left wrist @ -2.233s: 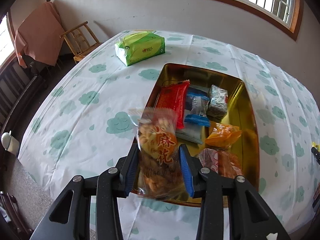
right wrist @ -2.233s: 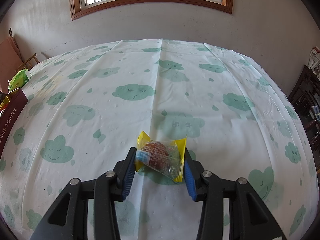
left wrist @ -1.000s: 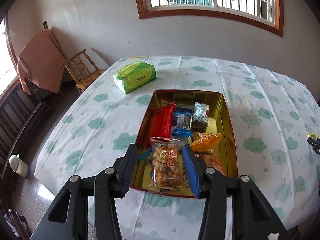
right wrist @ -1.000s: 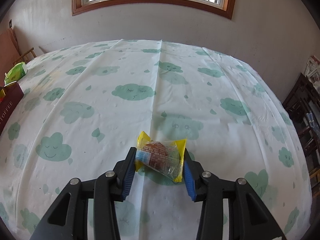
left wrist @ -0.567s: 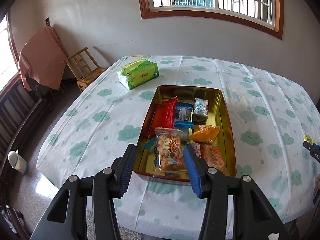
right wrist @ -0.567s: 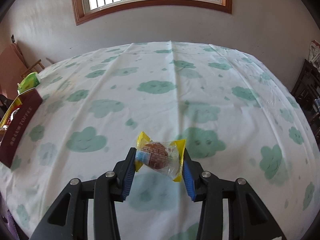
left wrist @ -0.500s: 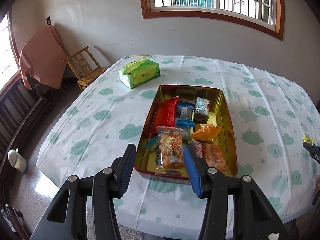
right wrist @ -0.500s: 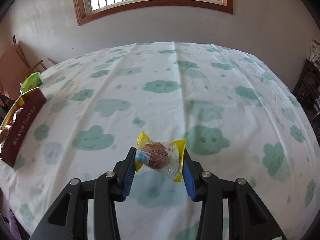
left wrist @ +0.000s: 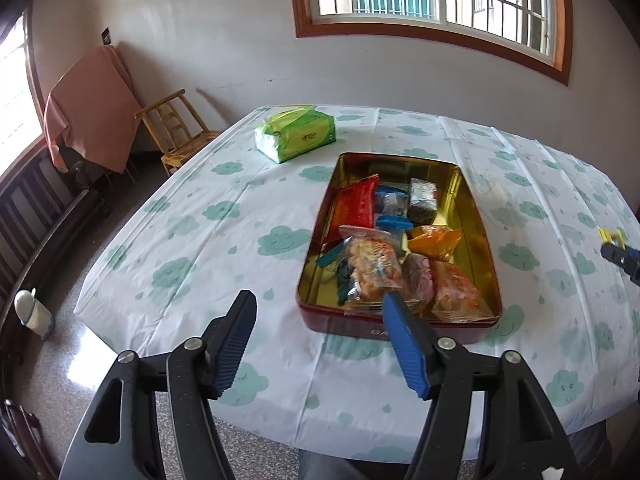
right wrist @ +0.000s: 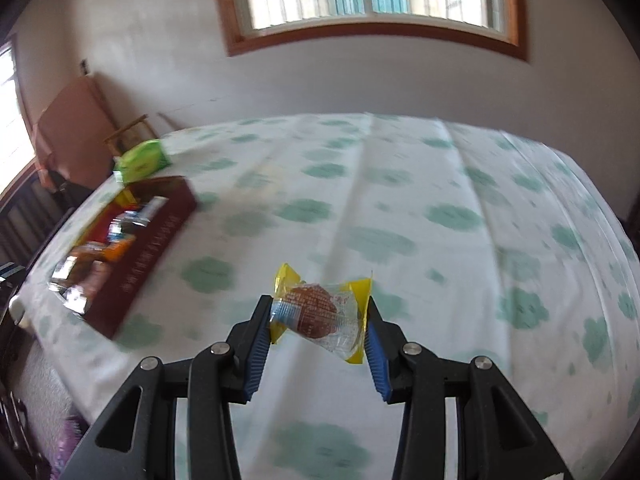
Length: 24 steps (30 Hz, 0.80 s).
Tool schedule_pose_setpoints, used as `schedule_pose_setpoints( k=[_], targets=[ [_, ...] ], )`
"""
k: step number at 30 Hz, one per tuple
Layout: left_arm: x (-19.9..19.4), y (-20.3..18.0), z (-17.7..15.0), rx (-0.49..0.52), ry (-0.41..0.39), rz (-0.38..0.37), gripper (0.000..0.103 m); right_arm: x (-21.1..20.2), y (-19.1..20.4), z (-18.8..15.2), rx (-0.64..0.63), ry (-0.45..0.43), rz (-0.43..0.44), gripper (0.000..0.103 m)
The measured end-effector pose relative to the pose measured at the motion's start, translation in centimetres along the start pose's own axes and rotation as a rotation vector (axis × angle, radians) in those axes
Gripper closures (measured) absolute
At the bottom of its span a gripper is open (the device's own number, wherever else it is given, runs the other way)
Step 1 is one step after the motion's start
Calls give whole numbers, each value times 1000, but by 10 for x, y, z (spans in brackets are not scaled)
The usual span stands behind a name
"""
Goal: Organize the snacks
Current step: 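Carry the yellow-wrapped candy into the gold tin and open the right gripper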
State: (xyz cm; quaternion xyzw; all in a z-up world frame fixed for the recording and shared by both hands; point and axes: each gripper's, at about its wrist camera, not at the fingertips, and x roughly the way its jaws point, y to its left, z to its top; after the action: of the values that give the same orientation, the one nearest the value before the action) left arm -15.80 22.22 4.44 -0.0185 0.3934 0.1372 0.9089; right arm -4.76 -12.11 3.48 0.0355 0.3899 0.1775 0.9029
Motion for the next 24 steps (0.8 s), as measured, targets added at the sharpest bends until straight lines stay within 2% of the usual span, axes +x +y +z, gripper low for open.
schedule_pose_setpoints(
  k=[7, 12, 14, 18, 24],
  targets=[
    [8, 20, -4, -43, 1, 21, 33, 19, 91, 35, -122, 6, 149, 60],
    [7, 25, -2, -33, -44, 58, 27, 50, 160, 53, -195, 41, 241, 60],
    [6, 26, 1, -27, -56, 57, 23, 64, 176, 58, -205, 60, 255, 60],
    [7, 26, 7, -8, -78, 65, 23, 96, 196, 63, -171, 118, 289, 60],
    [18, 26, 21, -3, -73, 37, 22, 126, 213, 69, -164, 155, 276, 60]
  ],
)
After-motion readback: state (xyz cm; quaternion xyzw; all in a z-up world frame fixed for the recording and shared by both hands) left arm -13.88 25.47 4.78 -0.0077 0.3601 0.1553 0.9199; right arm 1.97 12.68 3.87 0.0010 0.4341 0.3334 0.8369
